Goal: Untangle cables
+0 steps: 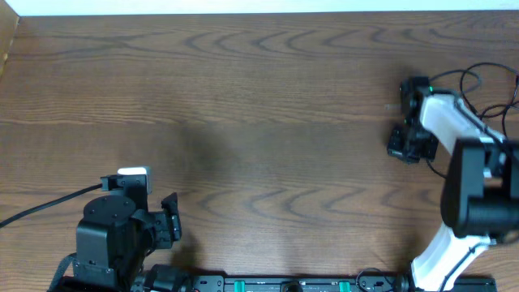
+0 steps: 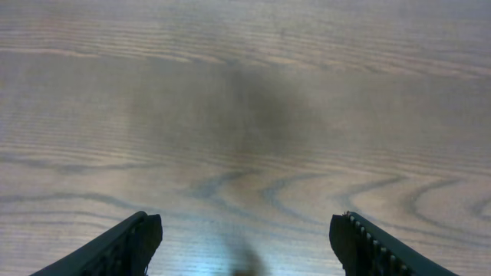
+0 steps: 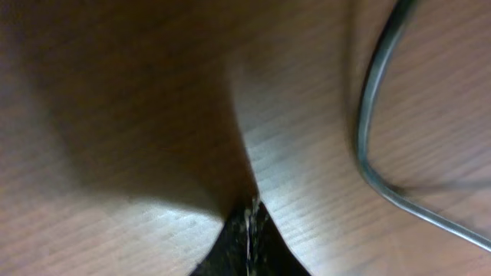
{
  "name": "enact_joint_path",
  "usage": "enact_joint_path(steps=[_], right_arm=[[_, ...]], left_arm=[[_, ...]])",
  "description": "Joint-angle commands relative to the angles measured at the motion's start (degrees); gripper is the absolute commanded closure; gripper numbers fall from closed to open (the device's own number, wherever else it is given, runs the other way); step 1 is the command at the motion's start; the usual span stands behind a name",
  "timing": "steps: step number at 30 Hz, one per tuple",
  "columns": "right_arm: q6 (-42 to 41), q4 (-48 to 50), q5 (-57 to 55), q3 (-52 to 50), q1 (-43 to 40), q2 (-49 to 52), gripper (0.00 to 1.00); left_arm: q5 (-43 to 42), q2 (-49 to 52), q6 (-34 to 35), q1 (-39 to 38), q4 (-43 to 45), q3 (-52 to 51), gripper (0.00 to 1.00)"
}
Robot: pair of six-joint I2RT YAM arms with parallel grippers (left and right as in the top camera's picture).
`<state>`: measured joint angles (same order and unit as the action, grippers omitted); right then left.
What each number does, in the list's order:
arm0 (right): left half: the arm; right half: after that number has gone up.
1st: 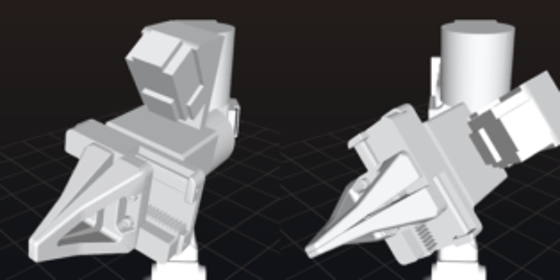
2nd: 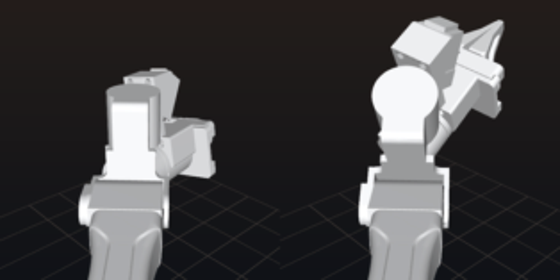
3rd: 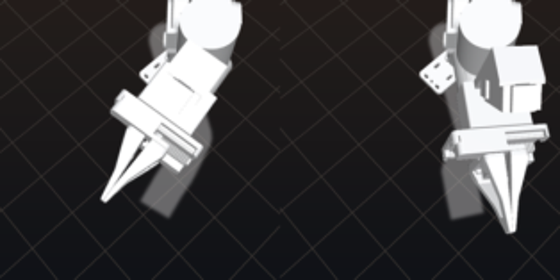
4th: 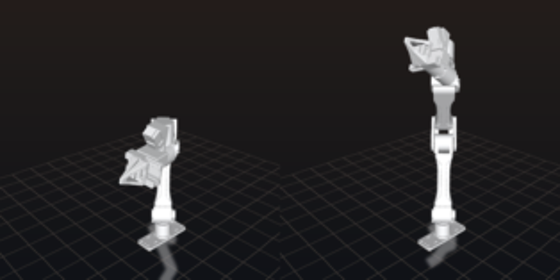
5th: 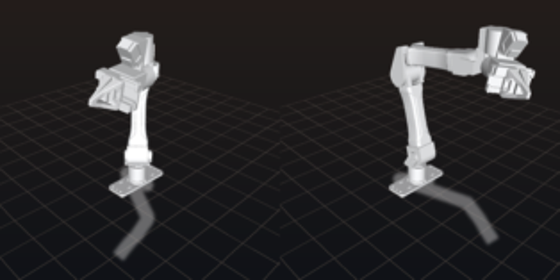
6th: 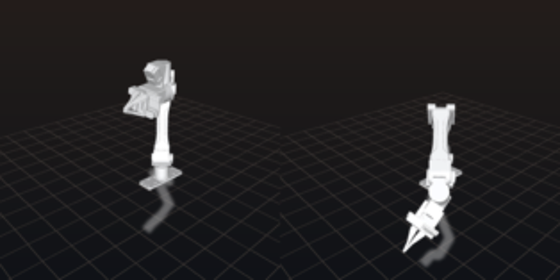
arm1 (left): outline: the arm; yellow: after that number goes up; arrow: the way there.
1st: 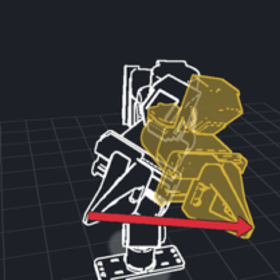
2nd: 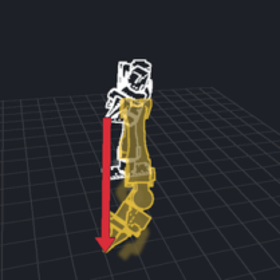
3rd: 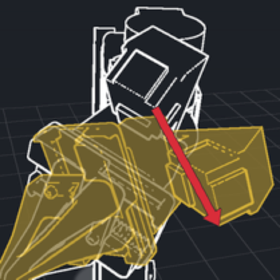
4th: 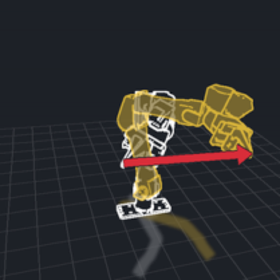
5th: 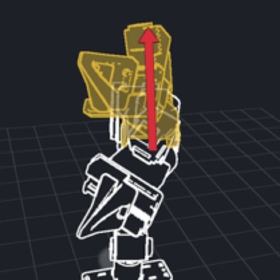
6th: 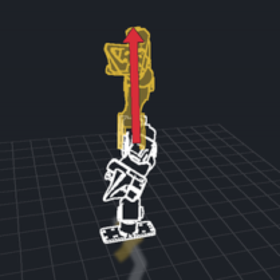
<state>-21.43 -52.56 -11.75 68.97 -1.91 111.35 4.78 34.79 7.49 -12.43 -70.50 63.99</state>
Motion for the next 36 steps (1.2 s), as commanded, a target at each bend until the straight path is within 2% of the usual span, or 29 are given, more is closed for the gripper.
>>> enact_joint_path(steps=[1,3,6,9,11,15,17,18,20,21,26,31,36], right_arm=[[2.97,6.69,-1.46,-9.64,0.13,-9.79,0.99],[3.78,9.79,-1.44,-13.9,0.09,-14.34,0.97],[3.91,14.86,-1.42,-22.4,0.09,-24.06,0.83],[1.79,17.31,-1.46,-27.82,0.09,-29.42,0.88],[0.7,20.02,-1.49,-31.23,0.02,-32.17,0.85],[-2.16,24.87,-1.25,-34.84,-0.46,-34.69,0.25],[-2.14,25.22,-0.94,-34.91,-0.44,-34.69,0.2],[-2.12,25.55,-0.17,-34.91,-0.42,-34.69,0.21],[-1.64,25.99,-0.63,-34.91,-0.48,-34.71,0.15],[-1.68,25.99,-1.84,-34.97,-0.7,-34.62,0.16],[-1.66,29.38,-3.15,-35.71,-3.3,-33.18,0.31],[-2.32,34.25,-1.44,-36.09,-8.09,-28.33,0.27],[-2.32,34.84,1.36,-36.09,-10.56,-24.98,0.41]], left_arm=[[0.09,-0.04,-0.07,0.24,0.0,0.0,0.24],[0.09,-0.04,-0.07,0.24,0.0,0.0,0.24],[0.09,-0.04,-0.07,0.24,0.0,0.0,0.24],[0.09,-0.04,-0.09,0.24,-0.02,0.0,0.24],[0.09,-0.04,-0.09,0.24,-0.02,0.0,0.24],[0.11,-0.04,-0.07,0.24,-0.02,0.0,0.24],[0.11,-0.04,-0.09,0.24,0.0,0.0,0.24],[0.11,-0.04,-0.09,0.24,0.0,0.0,0.24],[0.11,-0.04,-0.09,0.24,0.0,0.0,0.24],[0.11,-0.04,-0.09,0.24,0.0,0.0,0.24],[0.11,-0.04,-0.09,0.24,-0.02,0.0,0.24],[0.11,-0.04,-0.09,0.24,0.0,0.0,0.24],[0.11,-0.04,-0.09,0.24,0.0,0.0,0.24]])
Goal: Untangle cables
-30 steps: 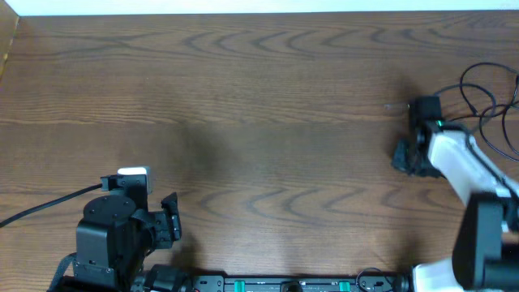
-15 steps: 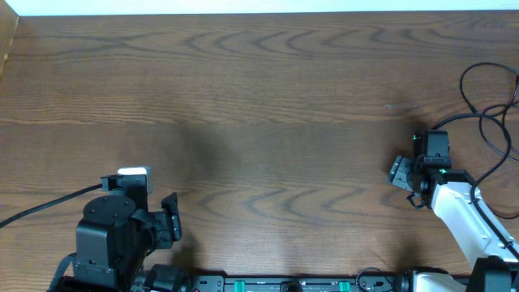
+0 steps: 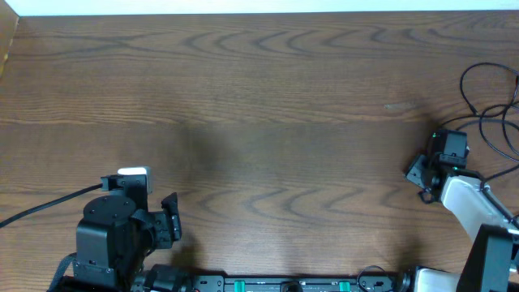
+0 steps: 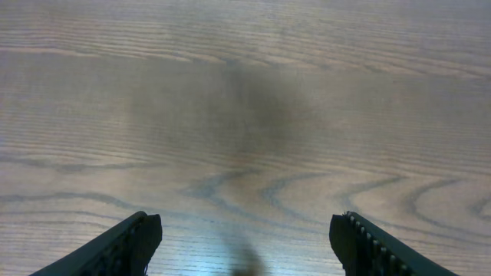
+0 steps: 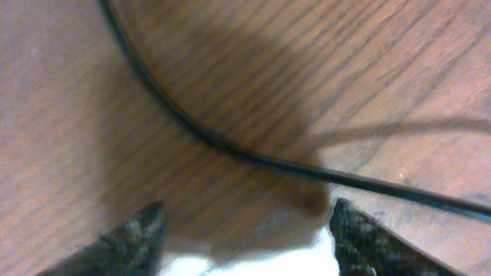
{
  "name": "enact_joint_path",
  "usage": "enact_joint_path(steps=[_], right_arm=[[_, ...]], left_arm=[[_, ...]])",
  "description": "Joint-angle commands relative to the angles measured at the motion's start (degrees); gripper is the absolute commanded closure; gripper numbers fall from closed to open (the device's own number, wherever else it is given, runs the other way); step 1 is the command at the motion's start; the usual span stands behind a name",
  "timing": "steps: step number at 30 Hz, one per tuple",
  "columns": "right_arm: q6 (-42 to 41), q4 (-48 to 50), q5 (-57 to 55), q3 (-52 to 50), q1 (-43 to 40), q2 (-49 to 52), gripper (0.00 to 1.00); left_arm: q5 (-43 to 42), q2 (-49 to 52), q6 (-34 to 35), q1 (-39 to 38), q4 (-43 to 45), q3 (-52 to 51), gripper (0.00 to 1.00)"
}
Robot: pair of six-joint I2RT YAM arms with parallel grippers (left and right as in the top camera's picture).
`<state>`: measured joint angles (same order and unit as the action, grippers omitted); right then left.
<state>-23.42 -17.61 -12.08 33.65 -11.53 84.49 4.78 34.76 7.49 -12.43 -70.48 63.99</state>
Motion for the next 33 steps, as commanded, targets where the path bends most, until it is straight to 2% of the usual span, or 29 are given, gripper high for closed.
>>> enact_joint_path(steps=[1,3,7,10,13,18,29,33], right_arm=[[-0.33,0.09,1.79,-0.76,-1.03,2.47,0.45],[-0.35,0.35,1.77,-0.76,-1.03,3.26,0.53],[-5.18,1.42,1.68,-0.76,-1.03,3.61,0.51],[-8.35,2.78,1.7,-0.76,-1.03,3.61,0.55],[-8.28,4.68,0.2,-0.76,-1.18,3.61,0.57],[-8.26,7.65,-5.79,-0.76,-2.93,3.61,0.71],[-8.81,19.1,-5.57,-0.76,-9.29,3.61,0.72],[-8.92,25.88,-5.57,-0.76,-11.34,3.61,0.81]], left_arm=[[0.11,-0.02,-0.09,0.24,-0.02,0.0,0.24],[0.11,-0.02,-0.07,0.24,-0.02,0.0,0.24],[0.11,-0.02,-0.09,0.24,-0.04,0.0,0.24],[0.11,-0.02,-0.07,0.24,-0.15,0.0,0.24],[0.09,-0.02,-0.07,0.24,-0.28,0.0,0.24],[0.09,-0.02,-0.07,0.24,-0.28,0.0,0.24],[0.11,-0.02,-0.07,0.24,-0.28,0.0,0.24],[0.11,-0.02,-0.07,0.24,-0.61,0.0,0.24]])
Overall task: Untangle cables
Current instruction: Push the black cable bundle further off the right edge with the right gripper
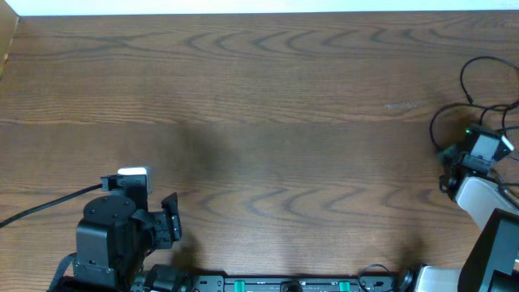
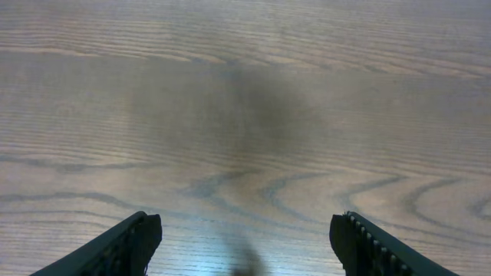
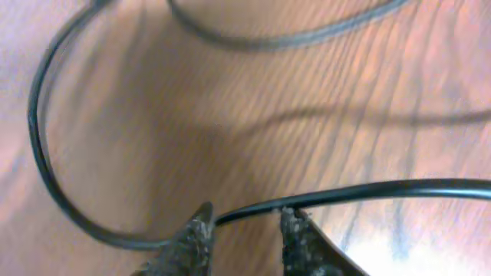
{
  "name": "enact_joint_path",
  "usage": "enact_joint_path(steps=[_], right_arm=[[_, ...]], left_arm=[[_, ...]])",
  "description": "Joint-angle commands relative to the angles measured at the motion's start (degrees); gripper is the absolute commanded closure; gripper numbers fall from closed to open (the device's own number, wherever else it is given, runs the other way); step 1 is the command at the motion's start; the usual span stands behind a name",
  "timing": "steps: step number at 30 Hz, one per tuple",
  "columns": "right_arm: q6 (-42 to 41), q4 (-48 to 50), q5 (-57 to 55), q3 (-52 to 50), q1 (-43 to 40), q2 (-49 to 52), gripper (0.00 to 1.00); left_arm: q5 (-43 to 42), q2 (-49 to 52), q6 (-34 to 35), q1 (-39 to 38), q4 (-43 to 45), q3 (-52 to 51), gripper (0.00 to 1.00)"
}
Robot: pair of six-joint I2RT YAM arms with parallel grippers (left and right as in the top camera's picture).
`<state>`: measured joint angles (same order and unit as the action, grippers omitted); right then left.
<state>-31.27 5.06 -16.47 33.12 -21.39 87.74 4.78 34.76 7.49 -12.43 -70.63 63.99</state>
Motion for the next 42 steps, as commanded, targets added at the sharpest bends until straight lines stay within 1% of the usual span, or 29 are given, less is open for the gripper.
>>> enact_joint_path(steps=[1,3,4,5,6,7,10,11,13,14,16,21,22,23,27,31,33,34,37,39,40,41,42], right_arm=[[-1.07,5.05,-1.18,-0.24,-2.01,0.35,0.83],[-1.07,7.41,-1.18,-0.24,-2.93,0.35,0.83],[-1.07,8.07,-1.18,-0.24,-3.41,0.35,0.8],[-1.09,8.35,-1.18,-0.24,-3.76,0.35,0.69],[-1.14,8.44,-1.16,-0.24,-4.15,0.35,0.53],[-1.55,8.41,-1.18,-0.24,-4.33,0.35,0.42],[-2.62,8.41,-1.14,-0.24,-4.57,0.35,0.18],[-2.69,8.41,-0.7,-0.24,-4.55,0.35,0.13],[-2.86,8.26,0.37,-0.24,-4.55,0.35,0.12],[-3.28,8.2,0.79,-0.24,-4.55,0.35,0.12],[-4.11,7.96,1.22,-0.24,-4.55,0.35,0.18],[-4.42,7.87,1.84,-0.24,-4.55,0.35,0.23],[-5.22,7.87,1.79,-0.24,-4.55,0.35,0.27],[-5.95,8.07,1.77,-0.24,-4.57,0.35,0.31],[-10.27,10.58,1.07,-0.24,-4.57,0.35,0.63],[-13.6,14.71,-2.56,-0.24,-4.61,0.35,0.86],[-14.14,18.91,-5.14,-0.24,-4.94,0.35,0.97],[-14.12,20.24,-5.81,-0.24,-5.14,0.35,0.99],[-14.12,29.97,-8.17,-0.24,-7.26,0.33,0.99],[-14.14,36.02,-8.26,-0.22,-9.25,0.35,0.94],[-14.14,38.75,-8.22,-0.17,-10.27,0.33,0.88],[-14.14,41.57,-8.22,0.0,-11.58,0.35,0.21],[-14.16,43.54,-7.98,0.42,-12.98,0.33,0.01]], left_arm=[[0.11,-0.02,-0.07,0.24,-0.55,0.0,0.24],[0.11,-0.02,-0.07,0.24,-0.79,0.0,0.24],[0.11,-0.02,-0.07,0.24,-0.79,0.0,0.24],[0.11,-0.02,-0.07,0.24,-0.76,0.0,0.24],[0.11,-0.02,-0.07,0.24,-0.76,0.0,0.24],[0.11,-0.02,-0.07,0.24,-0.74,0.0,0.24],[0.11,-0.02,-0.07,0.24,-0.74,0.0,0.24],[0.11,-0.02,-0.07,0.24,-0.74,0.0,0.24],[0.11,-0.02,-0.07,0.24,-0.74,0.0,0.24],[0.11,-0.02,-0.07,0.24,-0.74,0.0,0.24],[0.11,-0.02,-0.07,0.24,-0.74,0.0,0.24],[0.11,-0.02,-0.07,0.24,-0.74,0.0,0.24],[0.11,-0.02,-0.07,0.24,-0.74,0.0,0.24],[0.11,-0.02,-0.07,0.24,-0.74,0.0,0.24],[0.11,-0.02,-0.07,0.24,-0.87,0.0,0.24],[0.11,-0.02,-0.07,0.24,-0.94,0.0,0.24],[0.11,-0.02,-0.07,0.24,-0.94,0.0,0.24],[0.11,-0.02,-0.07,0.24,-0.94,0.0,0.24],[0.11,-0.02,-0.07,0.24,-0.94,0.0,0.24],[0.11,-0.02,-0.07,0.24,-0.96,0.0,0.24],[0.11,-0.02,-0.07,0.24,-0.96,0.0,0.24],[0.11,-0.02,-0.07,0.24,-0.96,0.0,0.24],[0.11,-0.02,-0.07,0.24,-0.96,0.0,0.24]])
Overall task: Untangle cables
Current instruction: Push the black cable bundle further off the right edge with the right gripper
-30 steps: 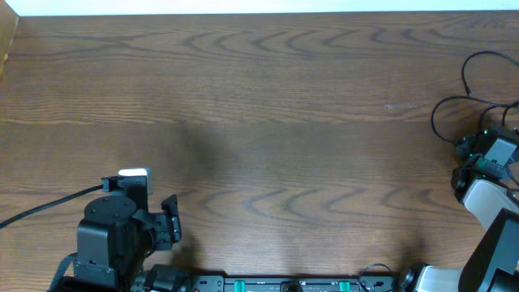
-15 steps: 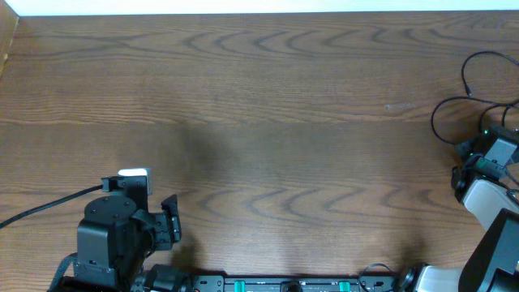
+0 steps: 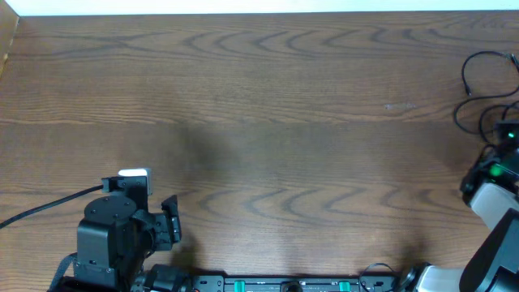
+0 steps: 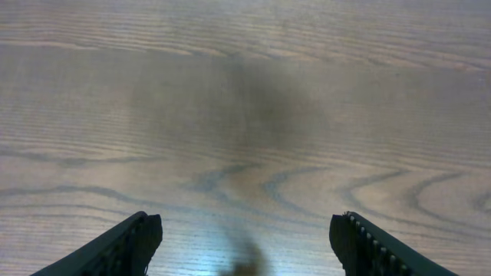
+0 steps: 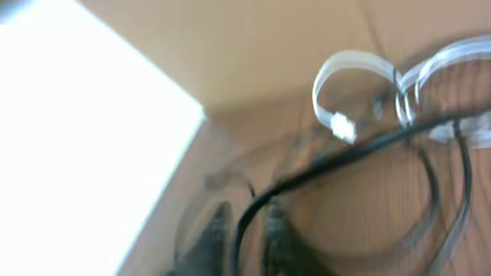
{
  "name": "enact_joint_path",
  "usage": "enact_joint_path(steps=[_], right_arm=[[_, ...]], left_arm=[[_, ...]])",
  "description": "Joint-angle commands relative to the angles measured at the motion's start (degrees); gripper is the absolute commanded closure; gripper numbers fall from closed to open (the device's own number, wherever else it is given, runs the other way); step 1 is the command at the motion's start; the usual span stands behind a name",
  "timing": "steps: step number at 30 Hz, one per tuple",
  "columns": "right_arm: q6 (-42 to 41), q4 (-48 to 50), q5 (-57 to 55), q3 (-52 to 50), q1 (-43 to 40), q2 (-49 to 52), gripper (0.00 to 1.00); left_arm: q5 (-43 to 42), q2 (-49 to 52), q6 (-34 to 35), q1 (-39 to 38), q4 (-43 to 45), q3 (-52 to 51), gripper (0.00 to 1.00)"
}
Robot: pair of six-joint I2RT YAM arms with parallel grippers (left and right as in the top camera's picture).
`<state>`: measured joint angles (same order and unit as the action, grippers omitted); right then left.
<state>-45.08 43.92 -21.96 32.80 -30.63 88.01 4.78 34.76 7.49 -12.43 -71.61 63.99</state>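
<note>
Thin black cables [image 3: 480, 91] lie looped at the table's far right edge. My right gripper [image 3: 486, 172] sits just below them at that edge. In the right wrist view this gripper [image 5: 245, 226] is shut on a black cable [image 5: 345, 157] that runs up and to the right from between its fingers. Flat white cable loops [image 5: 360, 65] lie beyond it, blurred. The left gripper [image 4: 245, 245] hangs open over bare wood at the front left [image 3: 170, 223], with nothing between its fingers.
The wooden table [image 3: 268, 113] spans the overhead view. A bright white area [image 5: 69, 146] fills the left of the right wrist view. A black cable [image 3: 40, 207] trails from the left arm's base to the left edge.
My right gripper has moved right to the table's edge with the black cable between its fingers. The cable loops have shifted right. White cable loops now show in its view. The left arm is unchanged.
My right gripper was first shut with nothing in it, left of the cables. Then it stood open over a black cable, nearer the front. Then its fingers were close around that cable, and now it holds the cable at the right edge. The left arm stayed still.
</note>
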Motion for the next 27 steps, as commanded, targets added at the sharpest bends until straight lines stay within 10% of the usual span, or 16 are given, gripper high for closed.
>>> enact_joint_path(steps=[1,13,27], right_arm=[[-0.35,5.46,-2.27,1.27,-4.96,0.07,0.01],[-28.87,-2.49,12.68,10.19,-23.23,2.32,0.01],[-28.92,-19.56,32.15,13.38,-22.53,4.04,0.01]], left_arm=[[0.11,-0.02,-0.07,0.24,0.02,0.0,0.24],[0.11,-0.02,-0.07,0.24,0.02,0.0,0.24],[0.11,-0.02,0.13,0.24,0.04,-0.11,0.24]])
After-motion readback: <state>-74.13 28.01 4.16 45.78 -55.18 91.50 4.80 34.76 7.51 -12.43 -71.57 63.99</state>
